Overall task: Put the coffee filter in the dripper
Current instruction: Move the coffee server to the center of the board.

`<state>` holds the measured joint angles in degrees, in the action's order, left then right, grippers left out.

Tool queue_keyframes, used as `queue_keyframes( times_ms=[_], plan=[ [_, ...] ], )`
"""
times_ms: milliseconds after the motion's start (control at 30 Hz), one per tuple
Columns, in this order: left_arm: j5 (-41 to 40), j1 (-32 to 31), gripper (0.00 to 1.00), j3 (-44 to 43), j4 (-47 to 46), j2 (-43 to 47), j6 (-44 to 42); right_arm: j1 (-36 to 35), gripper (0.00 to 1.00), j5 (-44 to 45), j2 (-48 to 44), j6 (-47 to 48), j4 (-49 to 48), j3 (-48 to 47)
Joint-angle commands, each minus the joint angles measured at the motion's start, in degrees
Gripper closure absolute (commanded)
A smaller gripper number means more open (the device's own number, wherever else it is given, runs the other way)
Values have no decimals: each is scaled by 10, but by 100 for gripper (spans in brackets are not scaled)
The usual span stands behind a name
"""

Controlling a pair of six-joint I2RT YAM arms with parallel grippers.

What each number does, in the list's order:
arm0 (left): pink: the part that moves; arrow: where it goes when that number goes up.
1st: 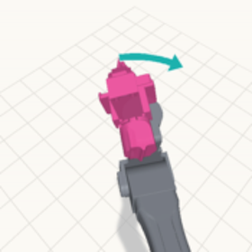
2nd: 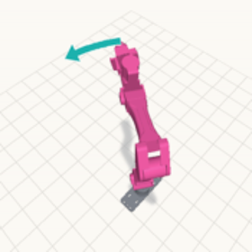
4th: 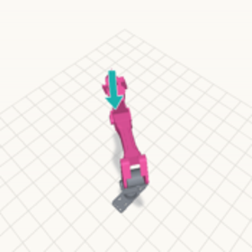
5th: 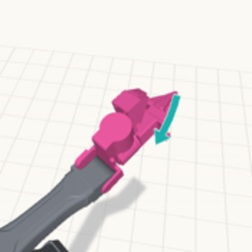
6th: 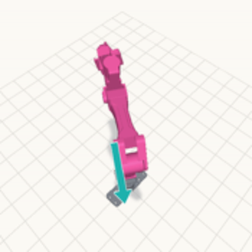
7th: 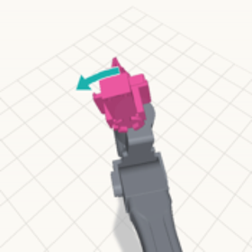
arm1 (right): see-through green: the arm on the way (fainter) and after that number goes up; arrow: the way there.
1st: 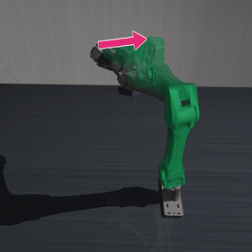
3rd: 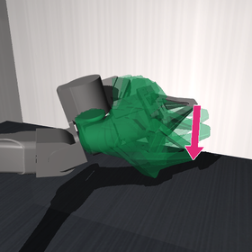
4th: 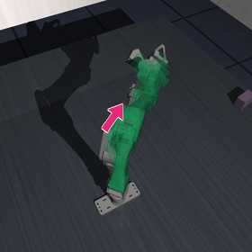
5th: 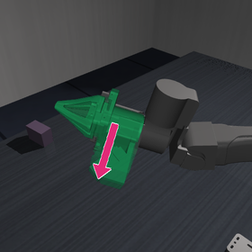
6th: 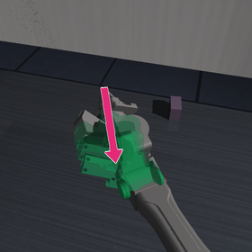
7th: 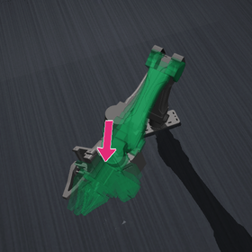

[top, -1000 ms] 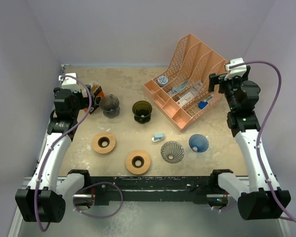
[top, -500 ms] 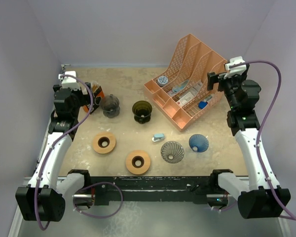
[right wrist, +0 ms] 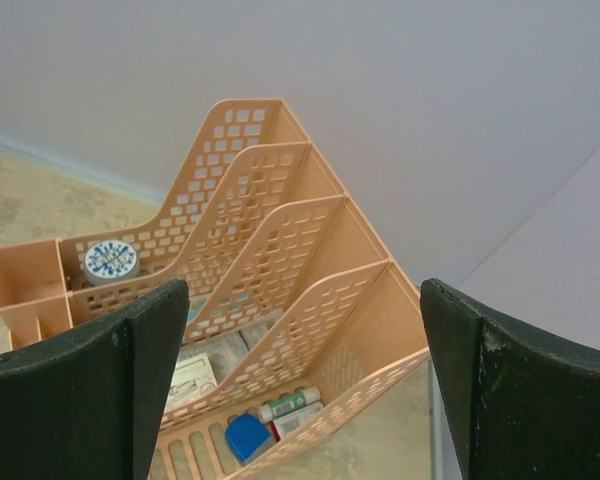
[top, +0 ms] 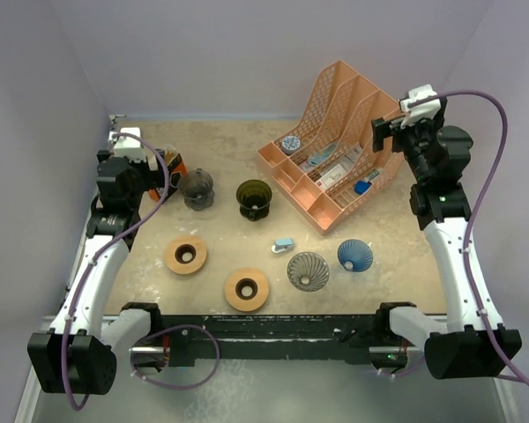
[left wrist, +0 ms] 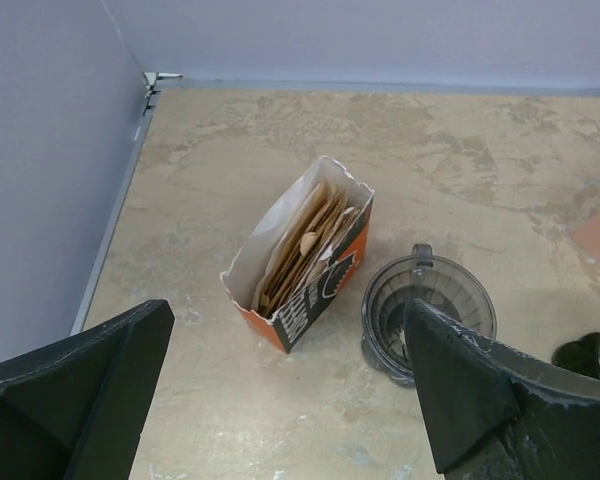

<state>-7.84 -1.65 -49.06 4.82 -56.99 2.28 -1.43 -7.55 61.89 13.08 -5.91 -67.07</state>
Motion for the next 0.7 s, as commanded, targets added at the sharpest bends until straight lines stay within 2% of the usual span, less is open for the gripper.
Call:
queue_keyframes(
  times_ms=[0,200,367,667],
  plan=[
    [70,-5,0,-32,7,-9,-41,4,0,-39,15,41,53,-37],
    [142,-26,0,-50,69,-37,-100,4,0,-99,3,79,77,-8],
    [134,-103,0,-56,135,-61,-187,4,0,-157,4,88,82,7],
    [160,-214,7,-106,167,-149,-220,3,0,-211,14,81,65,48]
  ],
)
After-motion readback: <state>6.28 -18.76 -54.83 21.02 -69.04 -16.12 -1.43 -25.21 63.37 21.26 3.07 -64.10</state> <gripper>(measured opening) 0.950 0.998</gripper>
